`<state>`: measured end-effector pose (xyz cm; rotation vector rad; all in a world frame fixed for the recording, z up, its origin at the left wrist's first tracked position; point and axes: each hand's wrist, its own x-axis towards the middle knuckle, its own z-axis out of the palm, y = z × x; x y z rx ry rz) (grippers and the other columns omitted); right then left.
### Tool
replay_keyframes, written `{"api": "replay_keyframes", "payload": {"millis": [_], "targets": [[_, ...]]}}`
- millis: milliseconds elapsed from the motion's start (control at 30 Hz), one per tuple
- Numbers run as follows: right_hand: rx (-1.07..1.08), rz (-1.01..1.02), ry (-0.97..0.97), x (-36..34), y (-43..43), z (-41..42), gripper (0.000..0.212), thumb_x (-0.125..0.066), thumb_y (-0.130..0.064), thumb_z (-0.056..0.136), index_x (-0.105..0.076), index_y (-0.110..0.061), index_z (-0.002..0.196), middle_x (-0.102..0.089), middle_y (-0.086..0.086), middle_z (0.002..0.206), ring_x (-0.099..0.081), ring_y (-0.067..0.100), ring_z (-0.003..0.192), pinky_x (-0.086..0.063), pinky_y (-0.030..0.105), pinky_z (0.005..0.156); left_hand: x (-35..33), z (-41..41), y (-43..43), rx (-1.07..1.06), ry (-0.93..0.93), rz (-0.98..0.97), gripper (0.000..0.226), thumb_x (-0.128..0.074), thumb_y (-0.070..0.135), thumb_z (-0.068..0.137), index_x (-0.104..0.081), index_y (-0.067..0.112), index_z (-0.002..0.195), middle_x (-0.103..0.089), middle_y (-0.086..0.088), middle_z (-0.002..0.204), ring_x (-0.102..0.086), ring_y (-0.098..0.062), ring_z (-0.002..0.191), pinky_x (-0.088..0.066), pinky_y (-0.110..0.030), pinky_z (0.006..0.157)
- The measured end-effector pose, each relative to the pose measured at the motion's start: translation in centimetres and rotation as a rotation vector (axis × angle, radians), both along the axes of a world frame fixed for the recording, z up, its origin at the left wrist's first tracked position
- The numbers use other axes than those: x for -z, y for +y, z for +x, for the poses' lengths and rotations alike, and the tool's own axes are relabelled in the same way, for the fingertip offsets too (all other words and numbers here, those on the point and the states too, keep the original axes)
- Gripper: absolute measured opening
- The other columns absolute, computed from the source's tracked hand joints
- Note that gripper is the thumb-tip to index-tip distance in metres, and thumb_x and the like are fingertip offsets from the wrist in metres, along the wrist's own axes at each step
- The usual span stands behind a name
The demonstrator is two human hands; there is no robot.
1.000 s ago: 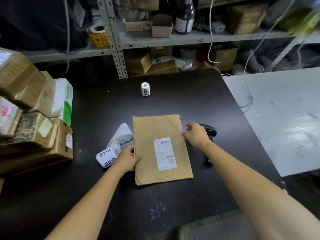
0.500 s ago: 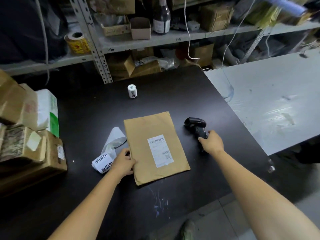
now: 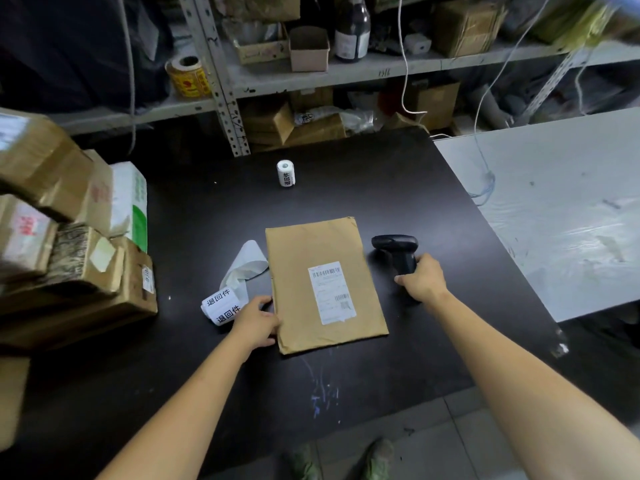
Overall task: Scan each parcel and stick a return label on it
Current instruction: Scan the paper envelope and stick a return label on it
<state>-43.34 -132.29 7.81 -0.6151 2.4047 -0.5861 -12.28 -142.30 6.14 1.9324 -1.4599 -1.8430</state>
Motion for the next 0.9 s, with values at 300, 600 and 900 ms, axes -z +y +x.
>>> {"api": "replay_keyframes", "payload": {"millis": [300, 600, 900], "targets": [[-0.190, -0.082, -0.141, -2.4, -1.7, 2.2, 0.024, -0.059, -0.012, 0.085, -0.046, -0.015, 0.105, -0.056, 0.001, 0.088, -0.058, 0.024, 0.083, -0.044, 0.033, 0.064, -0.6, -1.5, 1.0, -0.028, -0.001, 0.009, 0.040, -0.056, -0.004, 0.089, -0.055, 0.011, 0.126, -0.065, -0.016, 0.116, -0.066, -0.031, 0.099, -0.057, -0.037, 0.068], [-0.188, -0.131, -0.371, -3.1, -2.6, 2.2, 0.016, -0.060, -0.016, 0.082, -0.050, -0.012, 0.095, -0.059, 0.008, 0.080, -0.064, 0.023, 0.050, -0.058, 0.034, 0.053, -1.1, -4.9, -0.3, -0.103, 0.054, -0.009, 0.033, -0.055, -0.002, 0.086, -0.055, 0.018, 0.113, -0.067, -0.018, 0.111, -0.065, -0.027, 0.090, -0.057, -0.035, 0.067], [-0.077, -0.272, -0.565, -4.4, -3.1, 2.8, 0.024, -0.062, -0.031, 0.078, -0.052, -0.009, 0.081, -0.044, 0.006, 0.059, -0.047, 0.019, 0.044, -0.046, 0.028, 0.046, -0.8, -5.3, -0.6, -0.078, 0.069, -0.007, 0.033, -0.056, -0.001, 0.089, -0.053, 0.017, 0.117, -0.067, -0.014, 0.109, -0.068, -0.029, 0.097, -0.055, -0.033, 0.062]]}}
